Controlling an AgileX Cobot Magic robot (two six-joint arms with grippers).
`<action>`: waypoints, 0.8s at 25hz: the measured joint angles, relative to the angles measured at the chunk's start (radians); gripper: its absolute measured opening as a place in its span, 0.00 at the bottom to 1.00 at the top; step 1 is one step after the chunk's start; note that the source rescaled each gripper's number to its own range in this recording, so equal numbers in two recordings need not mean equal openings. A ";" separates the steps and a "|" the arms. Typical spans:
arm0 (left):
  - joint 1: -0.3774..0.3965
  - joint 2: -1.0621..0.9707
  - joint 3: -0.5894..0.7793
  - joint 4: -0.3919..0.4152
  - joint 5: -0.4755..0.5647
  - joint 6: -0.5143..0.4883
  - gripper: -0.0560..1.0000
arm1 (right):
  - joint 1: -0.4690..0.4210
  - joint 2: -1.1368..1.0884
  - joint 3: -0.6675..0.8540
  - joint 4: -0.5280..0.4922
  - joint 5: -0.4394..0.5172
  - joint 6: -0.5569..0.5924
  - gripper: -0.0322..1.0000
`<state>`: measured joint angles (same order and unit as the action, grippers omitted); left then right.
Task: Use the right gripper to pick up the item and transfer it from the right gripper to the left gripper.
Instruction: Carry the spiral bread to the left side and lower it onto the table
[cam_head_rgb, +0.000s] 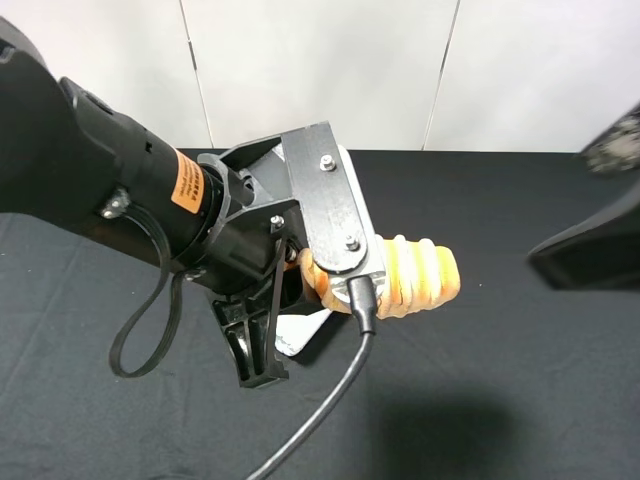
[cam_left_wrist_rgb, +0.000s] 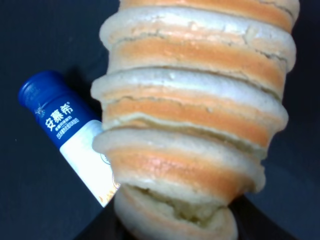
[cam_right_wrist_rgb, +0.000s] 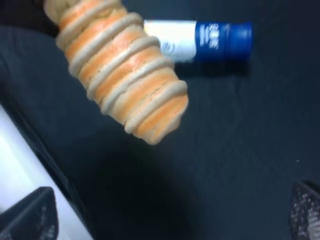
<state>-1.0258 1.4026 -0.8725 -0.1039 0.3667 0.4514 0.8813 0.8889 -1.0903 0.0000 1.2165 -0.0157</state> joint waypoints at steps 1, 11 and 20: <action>0.000 0.000 0.000 0.000 0.000 0.000 0.10 | 0.000 -0.029 0.000 0.000 0.000 0.010 1.00; 0.000 0.000 0.000 0.000 0.000 0.000 0.10 | 0.000 -0.307 0.184 0.000 0.000 0.026 1.00; 0.000 0.000 0.000 0.000 0.000 0.000 0.10 | 0.000 -0.551 0.505 0.000 0.001 0.026 1.00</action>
<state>-1.0258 1.4026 -0.8725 -0.1039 0.3667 0.4514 0.8813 0.3381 -0.5848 0.0000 1.2173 0.0103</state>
